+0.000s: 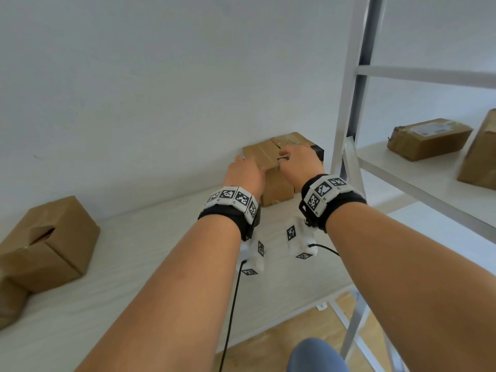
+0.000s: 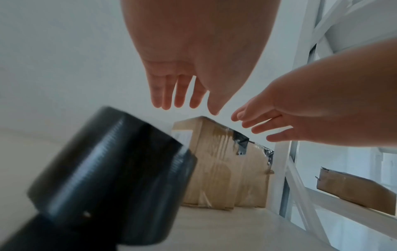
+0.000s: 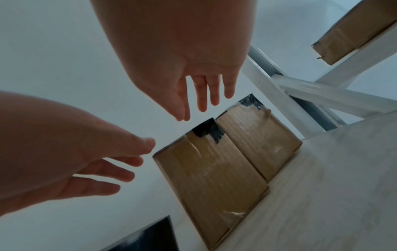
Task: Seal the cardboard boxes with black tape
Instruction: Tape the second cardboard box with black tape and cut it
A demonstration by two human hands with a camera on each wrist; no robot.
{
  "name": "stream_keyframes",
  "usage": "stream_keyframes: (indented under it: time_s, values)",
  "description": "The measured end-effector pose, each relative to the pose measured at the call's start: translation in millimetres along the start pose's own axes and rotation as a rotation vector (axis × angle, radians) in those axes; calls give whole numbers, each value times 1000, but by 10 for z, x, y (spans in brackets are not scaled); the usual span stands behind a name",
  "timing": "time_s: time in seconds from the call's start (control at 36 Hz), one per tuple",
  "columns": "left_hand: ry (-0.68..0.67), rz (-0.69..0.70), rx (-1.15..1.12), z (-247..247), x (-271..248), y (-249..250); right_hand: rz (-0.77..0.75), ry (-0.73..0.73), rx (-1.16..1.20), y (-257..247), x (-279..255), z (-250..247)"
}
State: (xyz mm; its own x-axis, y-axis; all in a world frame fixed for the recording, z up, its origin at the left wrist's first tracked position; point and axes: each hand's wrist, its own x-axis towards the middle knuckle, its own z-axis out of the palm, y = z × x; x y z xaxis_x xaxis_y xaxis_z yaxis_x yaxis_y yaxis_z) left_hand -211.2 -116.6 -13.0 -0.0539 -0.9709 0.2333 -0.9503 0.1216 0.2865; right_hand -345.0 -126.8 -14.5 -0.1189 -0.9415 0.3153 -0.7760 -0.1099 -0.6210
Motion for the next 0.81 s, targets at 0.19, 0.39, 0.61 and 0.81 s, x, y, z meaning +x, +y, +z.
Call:
stream_keyframes:
  time_s: [0.19, 0.39, 0.61, 0.81]
  values:
    - [69, 55, 159, -269, -191, -264, -17, -48, -79, -248, -138, -17]
    - [120, 9, 278, -627, -473, -676, -104, -62, -146, -659, -354, 98]
    - [144, -85, 396, -996, -889, -1284, -176, -123, -94, -1196, -635, 329]
    - [137, -191, 460, -1267, -1261, -1888, -283, -187, -40, -1720, -926, 651]
